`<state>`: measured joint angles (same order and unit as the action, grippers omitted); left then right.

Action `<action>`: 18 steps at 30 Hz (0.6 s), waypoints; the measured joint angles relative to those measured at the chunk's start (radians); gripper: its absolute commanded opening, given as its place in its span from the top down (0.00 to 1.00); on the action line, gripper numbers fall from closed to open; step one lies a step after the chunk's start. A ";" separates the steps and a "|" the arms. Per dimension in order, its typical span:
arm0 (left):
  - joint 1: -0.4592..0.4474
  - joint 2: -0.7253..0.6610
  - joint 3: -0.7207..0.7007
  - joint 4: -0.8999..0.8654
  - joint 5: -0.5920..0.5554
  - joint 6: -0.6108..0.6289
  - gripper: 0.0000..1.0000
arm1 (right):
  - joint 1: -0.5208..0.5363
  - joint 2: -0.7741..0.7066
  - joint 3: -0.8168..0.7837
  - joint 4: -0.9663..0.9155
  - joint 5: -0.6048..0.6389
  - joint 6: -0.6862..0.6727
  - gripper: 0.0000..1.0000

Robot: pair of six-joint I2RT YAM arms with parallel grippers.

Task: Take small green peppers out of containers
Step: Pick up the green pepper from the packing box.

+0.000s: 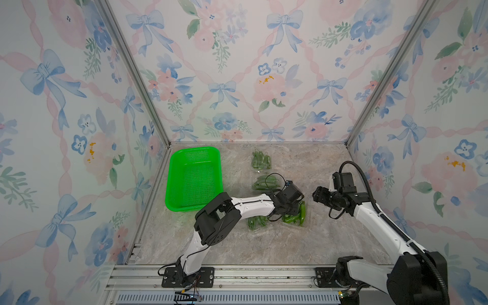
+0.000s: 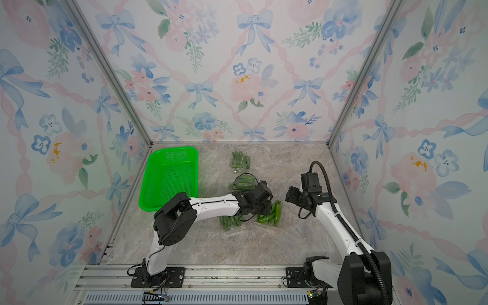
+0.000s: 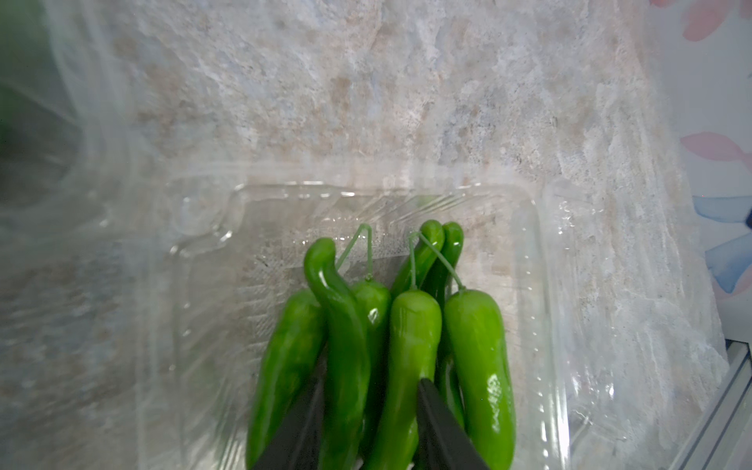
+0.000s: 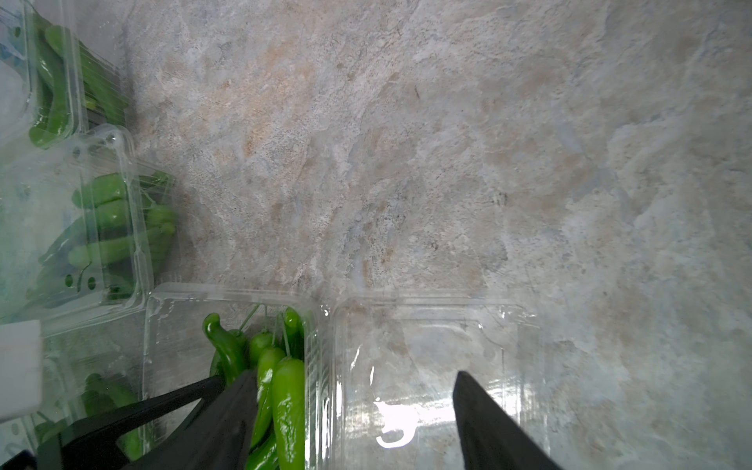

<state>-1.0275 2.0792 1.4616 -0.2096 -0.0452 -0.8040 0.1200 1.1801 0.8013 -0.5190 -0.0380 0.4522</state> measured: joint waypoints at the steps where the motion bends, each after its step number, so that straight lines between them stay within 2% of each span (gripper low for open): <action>1: 0.000 0.002 0.003 -0.002 0.000 0.000 0.59 | 0.000 -0.001 -0.001 0.000 0.000 0.000 0.24; 18: 0.018 0.006 0.010 -0.031 -0.072 -0.001 0.62 | -0.001 -0.011 -0.010 0.000 0.000 -0.002 0.25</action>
<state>-1.0096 2.0853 1.4712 -0.2405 -0.1177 -0.8047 0.1188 1.1687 0.7914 -0.5190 -0.0383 0.4507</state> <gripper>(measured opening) 0.384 0.751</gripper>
